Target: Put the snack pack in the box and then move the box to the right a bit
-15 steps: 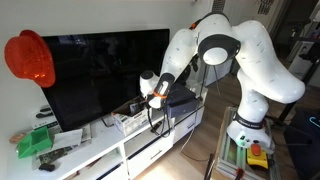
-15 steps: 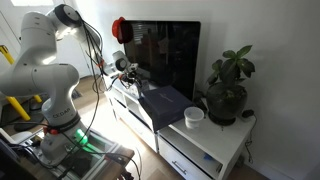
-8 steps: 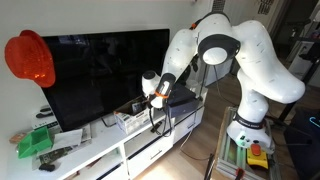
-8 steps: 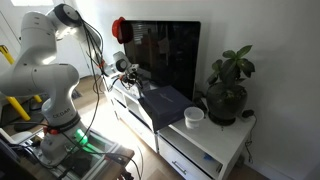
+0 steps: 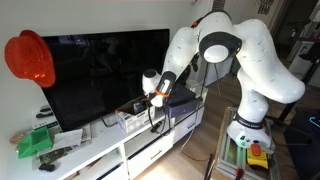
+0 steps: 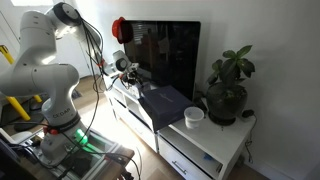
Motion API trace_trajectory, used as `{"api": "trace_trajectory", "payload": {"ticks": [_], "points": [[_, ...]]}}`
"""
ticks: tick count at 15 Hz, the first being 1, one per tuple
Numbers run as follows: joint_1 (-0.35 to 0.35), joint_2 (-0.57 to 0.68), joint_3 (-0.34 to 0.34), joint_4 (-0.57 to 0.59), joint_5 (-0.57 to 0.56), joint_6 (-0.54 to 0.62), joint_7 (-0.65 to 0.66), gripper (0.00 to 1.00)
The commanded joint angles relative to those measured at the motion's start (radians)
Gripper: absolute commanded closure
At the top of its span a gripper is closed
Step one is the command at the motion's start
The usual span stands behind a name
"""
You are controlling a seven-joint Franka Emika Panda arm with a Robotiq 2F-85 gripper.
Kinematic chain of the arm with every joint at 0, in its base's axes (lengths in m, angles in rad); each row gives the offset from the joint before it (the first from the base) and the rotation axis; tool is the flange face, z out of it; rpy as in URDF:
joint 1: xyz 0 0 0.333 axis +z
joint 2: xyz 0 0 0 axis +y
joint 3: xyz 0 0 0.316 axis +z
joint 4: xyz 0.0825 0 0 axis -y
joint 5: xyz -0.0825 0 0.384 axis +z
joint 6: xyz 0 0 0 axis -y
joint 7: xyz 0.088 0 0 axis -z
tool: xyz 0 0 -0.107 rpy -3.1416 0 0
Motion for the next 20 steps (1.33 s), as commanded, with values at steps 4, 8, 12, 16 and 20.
{"api": "trace_trajectory", "payload": {"ticks": [4, 8, 12, 16, 20], "points": [[0.072, -0.124, -0.077, -0.053, -0.019, 0.013, 0.016, 0.04], [0.144, -0.19, -0.141, -0.094, -0.039, 0.019, 0.005, 0.0], [0.234, -0.28, -0.209, -0.151, -0.082, 0.002, -0.035, 0.0], [0.382, -0.338, -0.349, -0.208, -0.132, 0.014, -0.032, 0.0], [0.574, -0.375, -0.531, -0.254, -0.155, 0.006, -0.015, 0.0]]}}
